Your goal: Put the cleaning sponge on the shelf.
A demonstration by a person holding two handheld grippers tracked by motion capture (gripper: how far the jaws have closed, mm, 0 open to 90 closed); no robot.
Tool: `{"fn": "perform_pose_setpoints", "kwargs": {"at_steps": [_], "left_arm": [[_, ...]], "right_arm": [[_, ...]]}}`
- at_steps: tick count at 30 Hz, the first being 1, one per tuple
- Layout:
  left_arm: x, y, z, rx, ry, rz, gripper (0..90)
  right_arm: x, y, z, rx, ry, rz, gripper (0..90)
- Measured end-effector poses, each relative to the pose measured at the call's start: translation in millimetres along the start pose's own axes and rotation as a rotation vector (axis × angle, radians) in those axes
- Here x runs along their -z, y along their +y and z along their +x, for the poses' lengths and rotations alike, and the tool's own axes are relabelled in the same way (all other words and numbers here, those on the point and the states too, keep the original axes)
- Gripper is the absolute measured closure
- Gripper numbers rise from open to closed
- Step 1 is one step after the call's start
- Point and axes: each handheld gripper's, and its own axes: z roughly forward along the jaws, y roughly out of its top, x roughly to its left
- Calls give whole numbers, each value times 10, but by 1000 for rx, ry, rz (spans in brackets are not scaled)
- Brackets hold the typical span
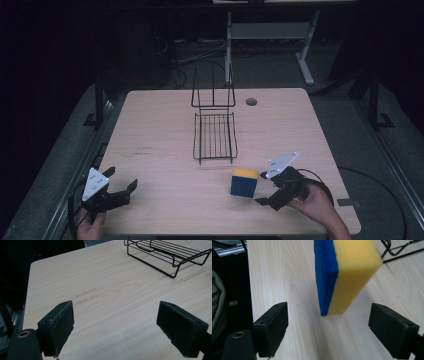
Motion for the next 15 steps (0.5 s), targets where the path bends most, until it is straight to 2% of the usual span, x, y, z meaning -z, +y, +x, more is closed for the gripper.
{"fn": "perform_pose_setpoints", "kwargs": {"at_steps": [8,10,15], "left_arm": [[7,0,4,1,1,-1,139],[6,-2,7,3,2,-2,139],[7,-1,8,3,2,-2,139]], "right_arm": [[-76,109,-22,5,5,-2,166],[-87,123,-31,2,13,-2,204],[-136,148,-65,10,14,-1,223]]}}
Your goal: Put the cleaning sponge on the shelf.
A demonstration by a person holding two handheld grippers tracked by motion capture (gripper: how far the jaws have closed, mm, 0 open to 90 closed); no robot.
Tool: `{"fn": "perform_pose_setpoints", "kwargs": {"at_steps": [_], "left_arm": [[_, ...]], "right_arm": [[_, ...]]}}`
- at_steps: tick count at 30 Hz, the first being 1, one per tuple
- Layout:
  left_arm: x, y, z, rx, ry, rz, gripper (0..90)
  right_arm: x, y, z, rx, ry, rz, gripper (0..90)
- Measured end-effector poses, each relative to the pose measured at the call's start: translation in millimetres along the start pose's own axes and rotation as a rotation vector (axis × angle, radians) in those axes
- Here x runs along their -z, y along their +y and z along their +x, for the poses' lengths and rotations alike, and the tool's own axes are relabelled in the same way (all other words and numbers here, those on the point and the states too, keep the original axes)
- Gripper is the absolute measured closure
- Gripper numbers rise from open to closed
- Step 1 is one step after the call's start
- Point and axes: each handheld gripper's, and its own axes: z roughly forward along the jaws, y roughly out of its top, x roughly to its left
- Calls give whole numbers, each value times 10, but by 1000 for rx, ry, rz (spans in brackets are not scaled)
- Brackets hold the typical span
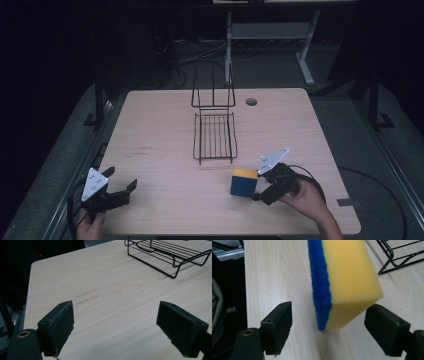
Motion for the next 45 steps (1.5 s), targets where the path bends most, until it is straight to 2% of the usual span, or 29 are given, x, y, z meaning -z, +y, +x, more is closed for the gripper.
{"fn": "perform_pose_setpoints", "kwargs": {"at_steps": [10,11,20,21,23,31,45], "left_arm": [[-1,-3,4,0,-1,-1,139],[-1,-3,5,1,-1,-1,139],[3,-4,7,2,0,-2,139],[1,-5,10,2,0,-1,139],[1,-5,11,2,-1,0,139],[6,-7,14,2,-1,-1,139],[9,-10,23,5,3,1,139]], "right_arm": [[-104,33,-56,-12,-2,4,338],[-123,32,-72,-7,5,5,373],[-165,39,-77,10,5,13,487],[-168,39,-75,12,15,17,533],[-166,42,-69,25,14,14,557],[-167,65,-82,40,29,12,567],[-80,302,-205,67,48,-7,567]]}}
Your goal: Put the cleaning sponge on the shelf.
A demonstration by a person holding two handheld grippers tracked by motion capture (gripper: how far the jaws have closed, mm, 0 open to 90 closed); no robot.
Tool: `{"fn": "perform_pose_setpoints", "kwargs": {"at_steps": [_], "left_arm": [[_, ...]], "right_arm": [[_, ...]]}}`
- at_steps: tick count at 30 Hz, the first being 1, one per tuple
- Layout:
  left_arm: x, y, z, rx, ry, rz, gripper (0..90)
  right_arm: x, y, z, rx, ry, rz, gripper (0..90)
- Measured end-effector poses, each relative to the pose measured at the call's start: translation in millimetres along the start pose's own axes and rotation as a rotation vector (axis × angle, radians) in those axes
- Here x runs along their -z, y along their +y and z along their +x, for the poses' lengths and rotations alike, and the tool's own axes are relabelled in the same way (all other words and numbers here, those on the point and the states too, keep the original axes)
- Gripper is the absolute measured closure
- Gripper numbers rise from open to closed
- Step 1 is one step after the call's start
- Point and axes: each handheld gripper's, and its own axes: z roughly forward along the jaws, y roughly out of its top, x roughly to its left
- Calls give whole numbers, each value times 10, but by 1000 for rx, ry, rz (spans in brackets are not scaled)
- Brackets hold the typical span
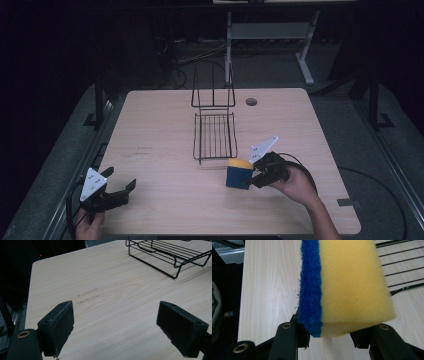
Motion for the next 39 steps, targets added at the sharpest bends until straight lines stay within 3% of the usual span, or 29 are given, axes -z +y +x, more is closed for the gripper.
{"fn": "perform_pose_setpoints", "kwargs": {"at_steps": [39], "left_arm": [[2,-2,13,5,5,-2,139]], "right_arm": [[28,471,-437,28,31,-15,569]]}}
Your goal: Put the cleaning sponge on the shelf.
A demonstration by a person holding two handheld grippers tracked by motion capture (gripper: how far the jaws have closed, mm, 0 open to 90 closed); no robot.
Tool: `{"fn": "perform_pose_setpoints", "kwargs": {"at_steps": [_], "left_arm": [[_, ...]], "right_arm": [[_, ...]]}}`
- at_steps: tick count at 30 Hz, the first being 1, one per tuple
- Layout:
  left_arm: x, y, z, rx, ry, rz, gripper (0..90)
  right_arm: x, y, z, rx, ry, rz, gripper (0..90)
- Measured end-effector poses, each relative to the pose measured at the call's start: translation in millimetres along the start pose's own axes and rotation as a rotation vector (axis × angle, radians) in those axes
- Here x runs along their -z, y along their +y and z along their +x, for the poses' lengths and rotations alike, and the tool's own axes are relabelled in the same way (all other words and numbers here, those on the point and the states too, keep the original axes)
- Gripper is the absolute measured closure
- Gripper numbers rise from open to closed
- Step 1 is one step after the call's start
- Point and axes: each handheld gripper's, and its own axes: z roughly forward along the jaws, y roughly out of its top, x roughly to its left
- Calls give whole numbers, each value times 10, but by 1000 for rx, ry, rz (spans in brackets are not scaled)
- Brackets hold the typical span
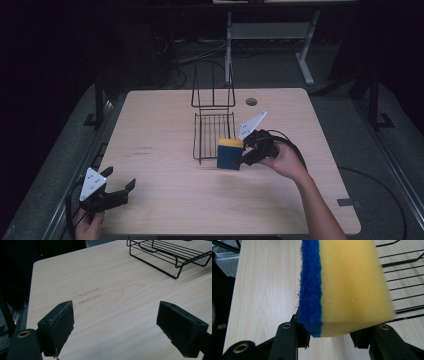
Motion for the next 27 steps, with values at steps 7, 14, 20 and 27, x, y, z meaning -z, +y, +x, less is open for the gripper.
{"fn": "perform_pose_setpoints", "kwargs": {"at_steps": [7,14,20,27], "left_arm": [[-9,6,-2,-4,-2,2,139],[-10,3,9,5,0,0,139],[-13,6,11,2,-2,-1,139],[-12,5,15,9,-3,-2,139]], "right_arm": [[19,61,-82,1,-2,-1,568],[4,111,-171,6,1,0,568],[32,188,-238,12,-1,-10,568],[41,263,-334,5,-5,0,568]]}}
